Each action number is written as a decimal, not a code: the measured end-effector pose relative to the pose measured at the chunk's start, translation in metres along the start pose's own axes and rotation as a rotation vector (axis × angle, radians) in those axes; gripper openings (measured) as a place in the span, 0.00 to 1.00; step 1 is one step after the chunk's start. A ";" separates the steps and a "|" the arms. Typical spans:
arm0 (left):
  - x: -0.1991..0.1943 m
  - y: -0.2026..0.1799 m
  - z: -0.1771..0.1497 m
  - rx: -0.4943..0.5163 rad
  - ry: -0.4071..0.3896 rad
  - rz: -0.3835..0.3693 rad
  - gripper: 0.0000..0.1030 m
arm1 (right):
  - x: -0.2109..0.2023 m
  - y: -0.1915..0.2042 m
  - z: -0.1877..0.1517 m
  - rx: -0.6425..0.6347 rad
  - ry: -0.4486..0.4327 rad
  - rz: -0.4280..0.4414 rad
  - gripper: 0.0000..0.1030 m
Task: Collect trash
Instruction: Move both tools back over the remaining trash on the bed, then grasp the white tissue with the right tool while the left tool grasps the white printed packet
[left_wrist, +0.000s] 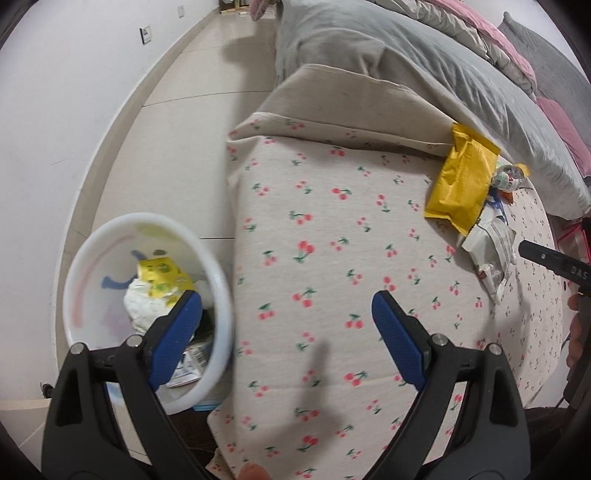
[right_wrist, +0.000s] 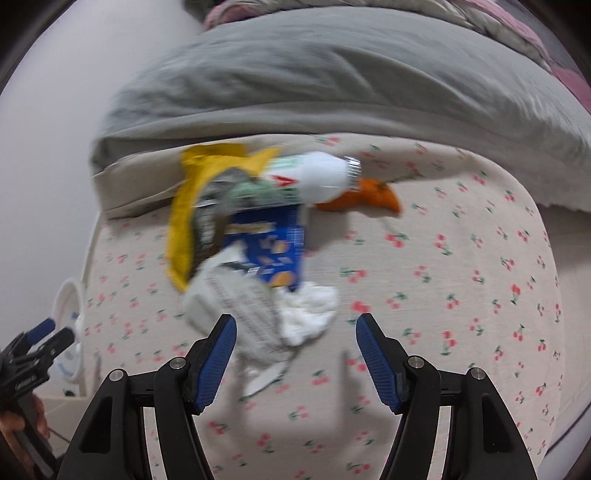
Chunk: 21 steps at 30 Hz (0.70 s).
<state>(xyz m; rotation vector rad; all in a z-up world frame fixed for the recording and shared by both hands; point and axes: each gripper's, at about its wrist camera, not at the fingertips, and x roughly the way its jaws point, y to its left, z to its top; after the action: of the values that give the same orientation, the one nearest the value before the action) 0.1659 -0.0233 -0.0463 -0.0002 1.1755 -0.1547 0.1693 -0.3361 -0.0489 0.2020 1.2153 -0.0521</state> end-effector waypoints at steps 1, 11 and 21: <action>0.002 -0.004 0.002 0.002 0.003 -0.003 0.90 | 0.003 -0.005 0.001 0.015 0.007 -0.004 0.67; 0.016 -0.029 0.011 0.006 0.032 -0.038 0.90 | 0.022 -0.023 0.011 0.059 0.050 -0.006 0.56; 0.023 -0.069 0.014 0.019 0.051 -0.120 0.90 | 0.024 -0.013 0.008 -0.014 0.060 0.024 0.15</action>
<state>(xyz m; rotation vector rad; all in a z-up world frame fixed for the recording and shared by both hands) 0.1793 -0.0956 -0.0565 -0.0507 1.2252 -0.2728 0.1831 -0.3487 -0.0698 0.2073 1.2721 -0.0167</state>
